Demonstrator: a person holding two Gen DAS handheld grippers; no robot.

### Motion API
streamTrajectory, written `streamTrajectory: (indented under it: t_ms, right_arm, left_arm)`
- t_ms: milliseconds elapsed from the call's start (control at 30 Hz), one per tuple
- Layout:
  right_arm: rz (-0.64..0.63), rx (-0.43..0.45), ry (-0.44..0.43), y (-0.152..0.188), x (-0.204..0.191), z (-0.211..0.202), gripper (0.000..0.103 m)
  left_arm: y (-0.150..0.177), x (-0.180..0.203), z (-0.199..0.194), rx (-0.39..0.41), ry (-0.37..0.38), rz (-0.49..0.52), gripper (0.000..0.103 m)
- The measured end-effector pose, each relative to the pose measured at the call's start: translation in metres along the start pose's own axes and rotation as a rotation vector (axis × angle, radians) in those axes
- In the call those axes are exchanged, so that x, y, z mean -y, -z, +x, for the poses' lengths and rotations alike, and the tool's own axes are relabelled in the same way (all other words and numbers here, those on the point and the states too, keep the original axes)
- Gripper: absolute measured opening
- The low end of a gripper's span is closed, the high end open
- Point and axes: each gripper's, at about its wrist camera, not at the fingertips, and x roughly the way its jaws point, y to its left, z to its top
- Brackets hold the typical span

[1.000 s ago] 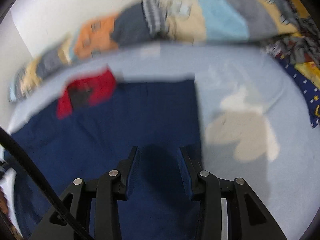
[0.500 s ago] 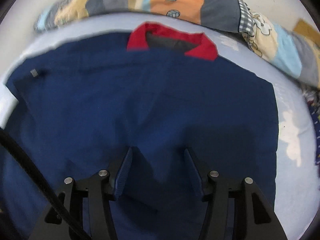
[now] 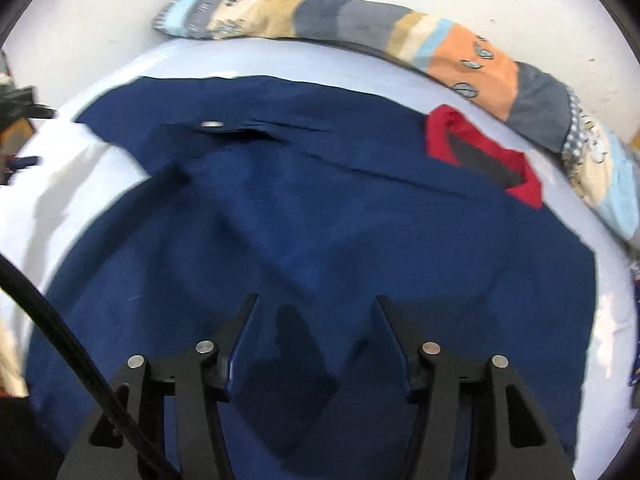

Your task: Fold large clothes

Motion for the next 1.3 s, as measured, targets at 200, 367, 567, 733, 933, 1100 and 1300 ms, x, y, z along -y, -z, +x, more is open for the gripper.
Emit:
streamTrajectory:
  t_ms: [200, 367, 567, 733, 933, 1100, 1300]
  right_arm:
    - [0.062, 0.162, -0.094, 0.021, -0.004, -0.082, 0.061]
    - [0.029, 0.208, -0.086, 0.031, 0.002, -0.102, 0.062]
    - [0.043, 0.202, -0.111, 0.026, 0.011, -0.093, 0.062]
    - [0.038, 0.232, -0.116, 0.025, 0.013, -0.097, 0.062]
    - [0.107, 0.242, 0.029, 0.008, 0.057, -0.080, 0.062]
    - [0.242, 0.095, 0.102, 0.005, 0.104, -0.022, 0.062]
    - [0.336, -0.004, 0.069, 0.025, 0.110, -0.009, 0.062]
  left_arm:
    - [-0.043, -0.015, 0.021, 0.003, 0.097, -0.032, 0.034]
    - [-0.069, -0.008, 0.044, 0.047, 0.130, 0.044, 0.034]
    - [-0.088, -0.002, 0.079, 0.081, 0.048, 0.034, 0.034]
    - [-0.104, -0.005, 0.112, 0.108, 0.078, -0.035, 0.034]
    - [-0.113, 0.003, 0.129, 0.188, 0.137, -0.083, 0.007]
    - [-0.097, 0.041, 0.112, 0.285, 0.069, 0.082, 0.005]
    - [-0.072, 0.090, 0.081, 0.361, 0.041, 0.266, 0.005]
